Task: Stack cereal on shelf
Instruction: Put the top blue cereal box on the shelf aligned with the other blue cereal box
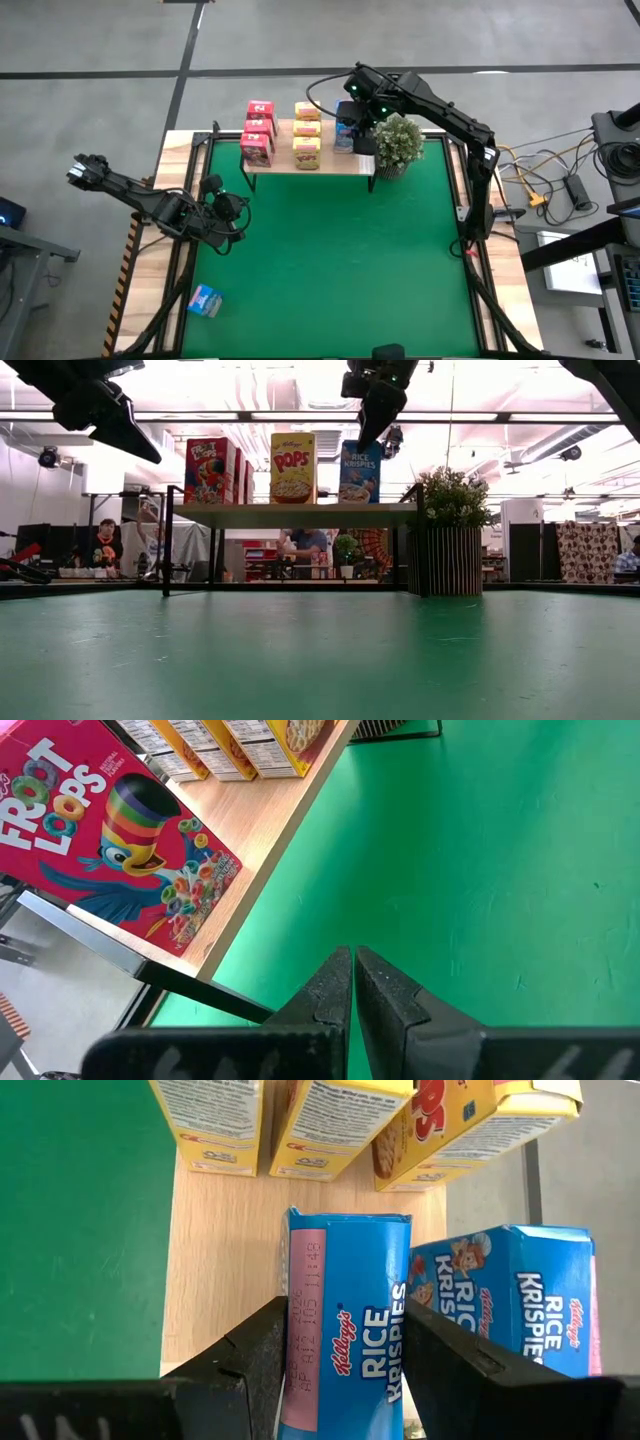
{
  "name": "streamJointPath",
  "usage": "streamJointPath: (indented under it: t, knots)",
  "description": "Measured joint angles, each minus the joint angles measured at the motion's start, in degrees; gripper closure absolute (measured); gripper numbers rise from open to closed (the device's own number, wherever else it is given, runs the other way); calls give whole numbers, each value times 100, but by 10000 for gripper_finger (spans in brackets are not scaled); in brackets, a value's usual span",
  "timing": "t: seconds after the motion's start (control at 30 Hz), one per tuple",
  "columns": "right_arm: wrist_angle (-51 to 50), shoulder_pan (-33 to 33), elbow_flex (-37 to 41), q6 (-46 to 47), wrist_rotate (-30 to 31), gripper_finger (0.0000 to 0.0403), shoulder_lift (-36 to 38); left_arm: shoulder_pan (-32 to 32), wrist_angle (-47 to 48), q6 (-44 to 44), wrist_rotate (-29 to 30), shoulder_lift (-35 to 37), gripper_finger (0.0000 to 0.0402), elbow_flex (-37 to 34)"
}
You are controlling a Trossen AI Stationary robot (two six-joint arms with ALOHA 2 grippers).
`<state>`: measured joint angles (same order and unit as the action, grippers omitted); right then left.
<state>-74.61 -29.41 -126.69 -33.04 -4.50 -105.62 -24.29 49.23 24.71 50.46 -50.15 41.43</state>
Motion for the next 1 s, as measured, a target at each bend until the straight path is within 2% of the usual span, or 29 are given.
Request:
streamJointPath:
  t: [0.2,0.43,0.63,0.83,1.0]
  knots:
    - [-4,0,1,-192,5,236,0,1,0,0,0,0,402,0]
    - [17,0,22,15,21,236,0,2,0,0,-2,0,402,0]
    - [-11,0,28,21,14,218,-1,2,0,0,-2,0,402,0]
    - [54,2,28,165,16,223,-2,1,0,0,-2,0,402,0]
    - [42,2,28,349,16,202,-1,0,0,0,-2,0,402,0]
